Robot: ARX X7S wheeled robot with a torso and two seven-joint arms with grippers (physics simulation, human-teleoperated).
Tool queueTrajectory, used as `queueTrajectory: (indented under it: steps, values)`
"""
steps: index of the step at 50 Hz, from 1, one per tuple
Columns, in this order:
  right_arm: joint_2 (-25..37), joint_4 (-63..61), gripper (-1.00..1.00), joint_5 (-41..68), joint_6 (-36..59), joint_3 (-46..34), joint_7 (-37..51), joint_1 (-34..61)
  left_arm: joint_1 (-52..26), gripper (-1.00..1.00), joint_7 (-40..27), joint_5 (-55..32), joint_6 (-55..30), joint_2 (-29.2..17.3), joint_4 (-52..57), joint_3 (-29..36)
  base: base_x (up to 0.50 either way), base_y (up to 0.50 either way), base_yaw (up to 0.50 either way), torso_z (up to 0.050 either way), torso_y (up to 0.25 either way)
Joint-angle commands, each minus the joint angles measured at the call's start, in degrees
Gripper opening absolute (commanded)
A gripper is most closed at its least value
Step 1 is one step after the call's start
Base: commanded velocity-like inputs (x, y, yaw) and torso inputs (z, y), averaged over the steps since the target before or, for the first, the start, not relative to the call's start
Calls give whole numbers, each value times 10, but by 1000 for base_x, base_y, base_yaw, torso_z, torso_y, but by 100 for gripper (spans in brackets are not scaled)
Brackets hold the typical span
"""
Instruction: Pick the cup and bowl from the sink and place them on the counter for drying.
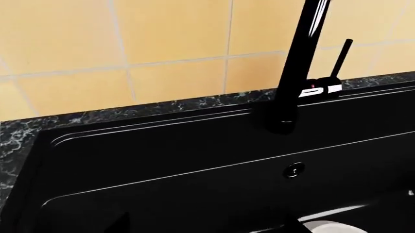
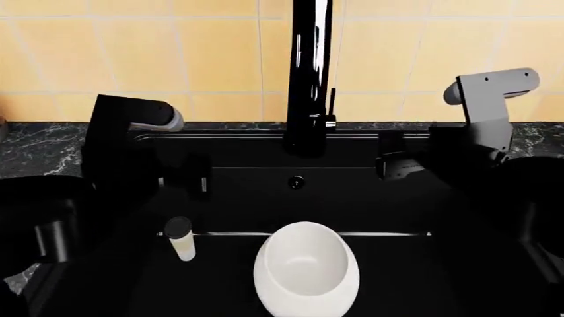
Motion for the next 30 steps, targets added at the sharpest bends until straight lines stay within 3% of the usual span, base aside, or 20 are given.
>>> queueTrajectory:
  steps: [1, 5, 7, 10, 22, 30]
  values:
    - [-8, 34, 100, 67, 64, -11, 46, 4, 29, 100, -7, -7, 2, -4, 5, 11, 0, 0, 0, 0, 0]
    - [-2, 66, 100, 156, 64, -33, 107, 4, 32, 100, -9, -11, 4, -7, 5, 11, 0, 0, 0, 0, 0]
    - [11, 99, 100, 258, 65, -61, 188, 10, 32, 100, -19, -21, 4, -6, 7, 3, 0, 0, 0, 0, 0]
    - [16, 117, 100, 295, 55, -87, 203, 14, 41, 100, -17, -21, 7, -11, 13, 3, 0, 0, 0, 0, 0]
    - [14, 184, 100, 135, -20, -254, 50, 25, 40, 100, -19, -20, 19, -19, 19, 5, 0, 0, 0, 0, 0]
    - [1, 232, 100, 81, -52, -312, -7, 44, 39, 100, -27, -34, 23, -26, 19, -5, 0, 0, 0, 0, 0]
